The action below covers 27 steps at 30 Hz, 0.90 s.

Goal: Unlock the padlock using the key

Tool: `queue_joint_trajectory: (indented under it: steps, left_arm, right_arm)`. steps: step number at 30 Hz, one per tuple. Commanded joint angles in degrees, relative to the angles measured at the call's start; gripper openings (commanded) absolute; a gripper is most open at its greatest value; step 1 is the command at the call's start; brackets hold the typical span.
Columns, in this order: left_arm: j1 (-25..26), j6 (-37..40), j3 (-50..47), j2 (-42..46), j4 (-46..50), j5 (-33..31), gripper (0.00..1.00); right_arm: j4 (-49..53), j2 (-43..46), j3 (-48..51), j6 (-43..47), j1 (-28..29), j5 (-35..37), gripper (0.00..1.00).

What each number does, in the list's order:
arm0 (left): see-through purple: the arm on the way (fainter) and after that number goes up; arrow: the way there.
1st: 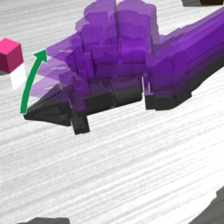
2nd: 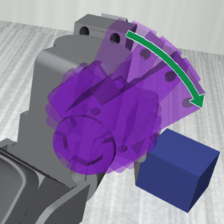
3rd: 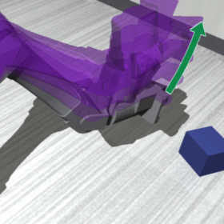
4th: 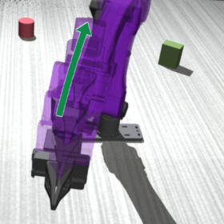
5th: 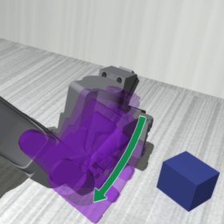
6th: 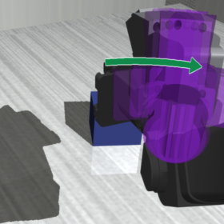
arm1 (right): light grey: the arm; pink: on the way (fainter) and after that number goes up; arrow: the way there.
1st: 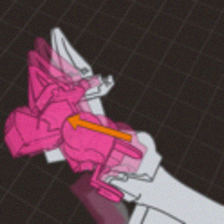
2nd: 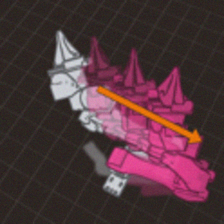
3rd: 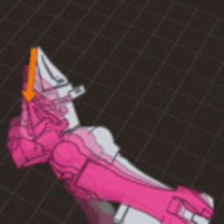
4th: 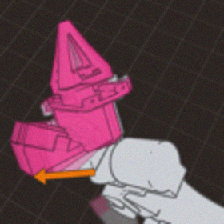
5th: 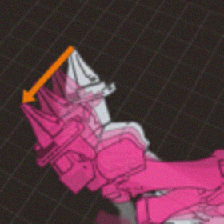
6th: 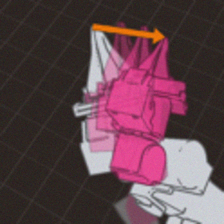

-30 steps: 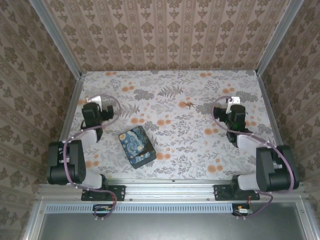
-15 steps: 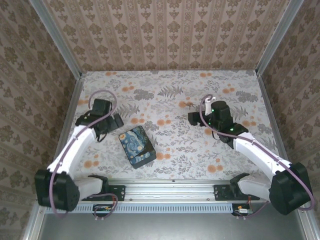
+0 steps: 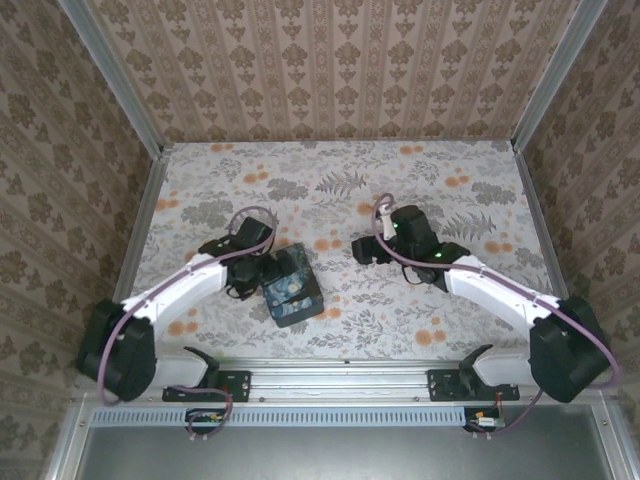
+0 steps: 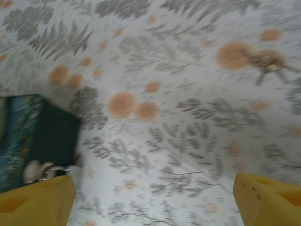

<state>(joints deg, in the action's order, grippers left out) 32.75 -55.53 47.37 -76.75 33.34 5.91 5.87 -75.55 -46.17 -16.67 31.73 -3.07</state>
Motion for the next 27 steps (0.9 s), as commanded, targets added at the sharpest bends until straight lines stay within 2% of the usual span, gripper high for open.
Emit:
queue_joint_trajectory:
  steps: [1,4,8,11,14,18,21,27]
  left_arm:
    - [0.56,-1.48,4.29,-6.58,-5.55,1.07,1.00]
    - [-0.14,0.63,10.54,-13.17,-6.80,0.76,0.99]
    - [-0.89,4.02,18.65,-21.04,-7.47,3.22,0.99]
    - [-2.29,5.54,22.27,-24.75,-7.92,4.40,0.99]
    - [-4.50,7.62,24.82,-27.10,-8.04,5.62,0.98]
    - [-6.16,12.97,27.50,-26.36,-5.76,5.30,0.97]
    - [-6.07,19.52,29.16,-22.67,-2.52,3.72,0.98]
    - [-6.30,28.21,29.34,-15.76,4.42,0.94,1.00]
  right_arm:
    - [-0.54,-4.88,-2.97,-5.89,3.04,-3.32,0.88]
    - [0.03,-9.63,-4.68,-11.12,4.65,-2.33,0.88]
    - [-1.57,-13.68,-4.84,-17.27,4.83,-2.04,0.84]
    - [-6.25,-15.45,-3.84,-20.83,5.10,-3.69,0.82]
    - [-6.05,-16.50,-5.72,-21.80,4.95,-1.19,0.82]
    - [-1.99,-14.83,-9.90,-19.18,2.30,-0.86,0.84]
    - [1.96,-13.15,-12.60,-15.09,-1.99,-1.44,0.85]
    - [6.07,-17.00,-16.68,-8.13,-10.91,-1.22,0.84]
